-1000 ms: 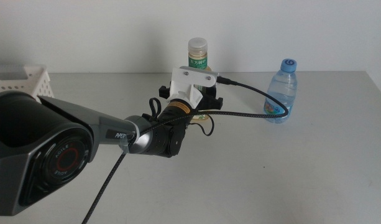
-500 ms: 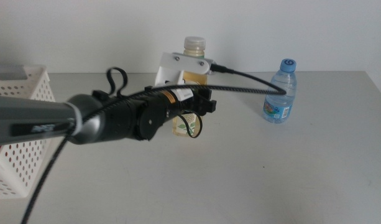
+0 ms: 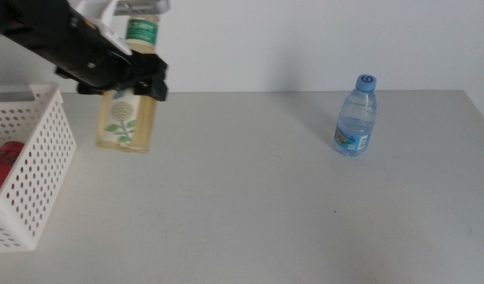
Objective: Use arms to grab the bottles and put them into the dustbin to the left of the table.
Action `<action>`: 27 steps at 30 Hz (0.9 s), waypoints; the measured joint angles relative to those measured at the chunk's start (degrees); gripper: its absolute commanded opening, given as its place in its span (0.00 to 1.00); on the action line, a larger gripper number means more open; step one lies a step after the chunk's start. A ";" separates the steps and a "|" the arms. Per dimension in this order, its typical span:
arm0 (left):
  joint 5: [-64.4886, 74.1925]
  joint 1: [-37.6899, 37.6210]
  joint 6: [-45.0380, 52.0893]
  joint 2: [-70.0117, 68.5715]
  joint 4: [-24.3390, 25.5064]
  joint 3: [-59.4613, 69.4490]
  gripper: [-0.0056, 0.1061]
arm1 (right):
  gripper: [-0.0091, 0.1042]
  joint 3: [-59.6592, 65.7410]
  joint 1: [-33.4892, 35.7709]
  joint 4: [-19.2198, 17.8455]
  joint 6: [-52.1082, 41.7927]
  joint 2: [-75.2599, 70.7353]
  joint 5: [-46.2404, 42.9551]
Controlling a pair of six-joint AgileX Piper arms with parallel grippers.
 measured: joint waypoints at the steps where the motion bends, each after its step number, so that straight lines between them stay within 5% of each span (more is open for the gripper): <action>1: 3.11 1.77 0.51 0.00 0.16 -1.47 0.04 | 0.69 0.00 0.00 0.00 0.00 0.00 0.00; 17: 25.59 31.04 8.12 -0.49 2.79 -9.75 0.04 | 0.69 0.00 0.00 0.00 0.00 0.00 0.00; 27: 25.01 36.78 8.98 5.10 3.65 -7.57 0.04 | 0.69 0.00 0.00 0.00 0.00 0.00 0.00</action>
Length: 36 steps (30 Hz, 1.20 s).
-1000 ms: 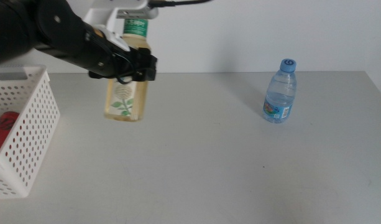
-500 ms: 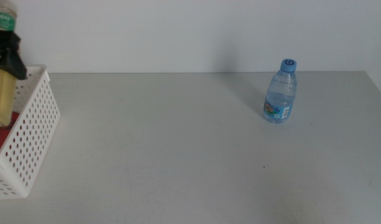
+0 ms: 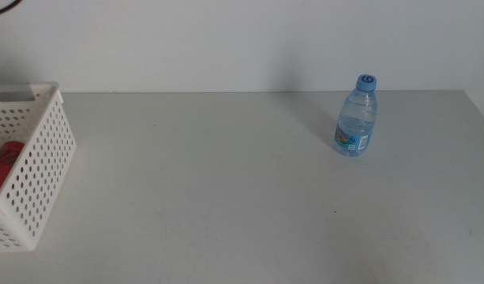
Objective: Use arms to grab the bottles and put them into the dustbin to the left of the table.
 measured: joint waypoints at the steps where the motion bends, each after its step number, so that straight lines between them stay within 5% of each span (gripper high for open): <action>1: -0.15 0.00 0.00 1.02 -0.19 0.00 0.04 | 0.69 0.00 0.00 0.00 0.00 0.00 0.00; 7: -0.89 0.00 0.00 7.61 -0.79 0.04 0.07 | 0.69 0.00 0.00 0.00 0.00 0.00 0.00; 10: -1.40 0.00 0.18 9.78 -1.62 0.10 0.17 | 0.69 0.00 0.00 0.00 0.00 0.00 0.00; 21: -1.82 -1.71 2.25 11.31 -0.32 0.16 0.89 | 0.69 0.00 0.00 0.00 0.00 0.00 0.00; 36: -1.54 -6.78 -3.39 -2.16 -0.34 -0.71 0.83 | 0.69 0.00 0.00 0.00 0.00 0.00 0.00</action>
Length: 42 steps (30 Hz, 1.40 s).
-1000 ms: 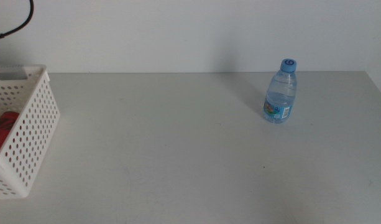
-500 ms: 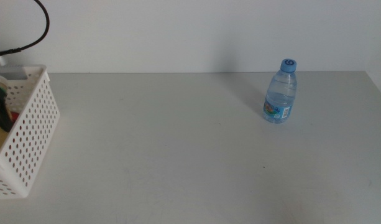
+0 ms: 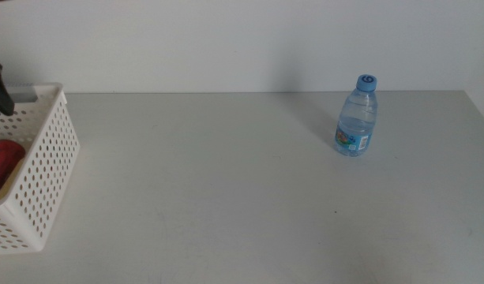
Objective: Use arms to grab the bottles and put them into the dustbin to the left of the table.
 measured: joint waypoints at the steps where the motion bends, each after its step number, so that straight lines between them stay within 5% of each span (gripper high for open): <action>1: 0.11 -1.09 0.08 -1.87 -0.08 0.00 0.82 | 0.69 0.00 0.00 0.00 0.00 0.00 0.00; 22: -21.56 -38.09 3.40 -41.65 -5.70 28.69 0.77 | 0.69 0.00 0.00 0.00 0.00 0.00 0.00; 37: -21.00 -39.76 3.42 -47.84 -5.12 29.75 0.77 | 0.69 0.00 0.00 0.00 0.00 0.00 0.00; 38: -20.92 -39.76 3.42 -47.84 -5.17 29.75 0.87 | 0.69 0.00 0.00 0.00 0.00 0.00 0.00; 42: -20.66 -39.76 3.42 -47.84 -5.54 29.75 0.89 | 0.69 0.00 0.00 0.00 0.00 0.00 0.00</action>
